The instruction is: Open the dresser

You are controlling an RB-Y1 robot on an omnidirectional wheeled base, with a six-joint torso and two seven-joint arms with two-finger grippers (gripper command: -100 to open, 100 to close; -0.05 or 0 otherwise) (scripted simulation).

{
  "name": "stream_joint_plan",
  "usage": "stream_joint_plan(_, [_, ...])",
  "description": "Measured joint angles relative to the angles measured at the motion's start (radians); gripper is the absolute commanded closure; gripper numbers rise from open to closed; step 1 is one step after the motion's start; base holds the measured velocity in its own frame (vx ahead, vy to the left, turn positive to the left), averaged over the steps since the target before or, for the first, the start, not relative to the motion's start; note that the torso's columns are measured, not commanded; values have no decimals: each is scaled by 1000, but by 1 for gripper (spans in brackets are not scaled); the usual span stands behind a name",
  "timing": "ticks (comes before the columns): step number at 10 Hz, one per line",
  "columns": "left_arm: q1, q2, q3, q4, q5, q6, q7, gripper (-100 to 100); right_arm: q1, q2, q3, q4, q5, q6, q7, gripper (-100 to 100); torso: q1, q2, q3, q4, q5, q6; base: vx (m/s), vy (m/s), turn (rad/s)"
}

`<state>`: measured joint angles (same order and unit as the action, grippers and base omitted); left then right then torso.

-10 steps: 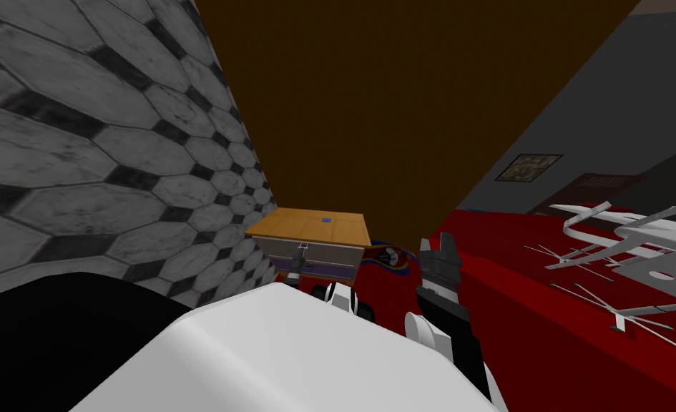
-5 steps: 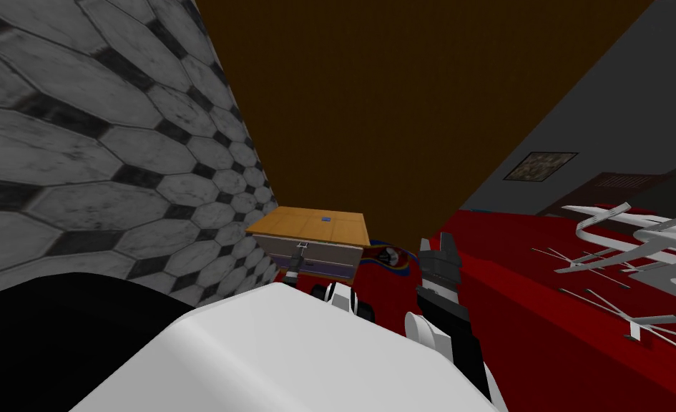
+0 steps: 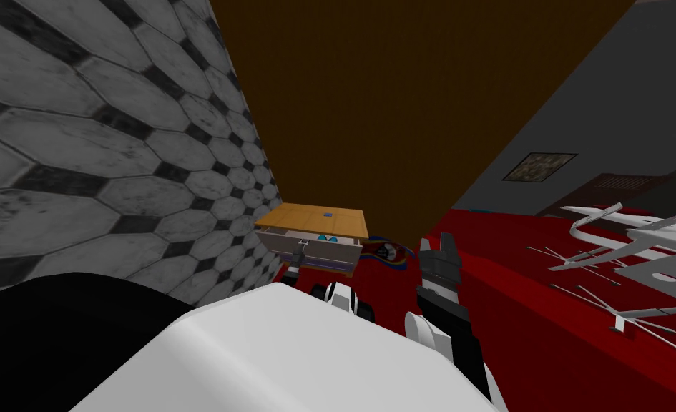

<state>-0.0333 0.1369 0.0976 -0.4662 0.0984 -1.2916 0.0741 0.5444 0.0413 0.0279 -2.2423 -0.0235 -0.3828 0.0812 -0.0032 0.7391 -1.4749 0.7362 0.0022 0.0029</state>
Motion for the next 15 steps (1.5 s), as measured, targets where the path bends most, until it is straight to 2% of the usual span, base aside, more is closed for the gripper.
stream_joint_plan(1, [14,3,-3,-42,-3,34,4,100,0,0,0,0,0,0,0,0,-1,0,0,1,-1,1,-119,-34,19])
stream_joint_plan(2, [11,5,-4,-44,-4,50,7,100,0,0,0,0,0,0,0,0,-1,-5,-3,1,-1,2,-53,-15,3])
stream_joint_plan(3, [-3,7,-3,-18,-3,44,9,100,0,0,0,0,0,0,0,0,0,-8,-5,1,-2,2,-22,0,9])
stream_joint_plan(8, [-6,17,-7,-11,-6,33,20,100,0,0,0,0,0,0,0,0,0,-2,-1,1,0,1,-149,-31,22])
stream_joint_plan(9, [-3,17,-7,-10,-6,34,21,-100,0,0,0,0,0,0,0,0,1,-8,-5,1,-2,0,-96,-32,31])
stream_joint_plan(10, [-62,35,-1,59,-1,26,30,-100,0,0,0,0,0,0,0,0,1,-6,-5,1,-3,-1,-92,-32,4])
stream_joint_plan(11, [-54,37,-2,35,-2,48,33,-100,0,0,0,0,0,0,0,0,2,-3,-2,1,-2,-3,-40,-16,2])
stream_joint_plan(12, [-35,34,-4,-16,-4,82,30,-100,0,0,0,0,0,0,0,0,4,-3,-2,1,-2,-3,-36,-22,21])
stream_joint_plan(13, [-56,40,-3,-2,-3,91,33,-100,0,0,0,0,0,0,0,0,4,-3,-2,2,-2,-2,-34,-15,1])
stream_joint_plan(15, [-73,49,0,-27,-1,122,36,-100,0,0,0,0,0,0,0,0,3,-1,-1,2,-2,-3,-64,-23,12])
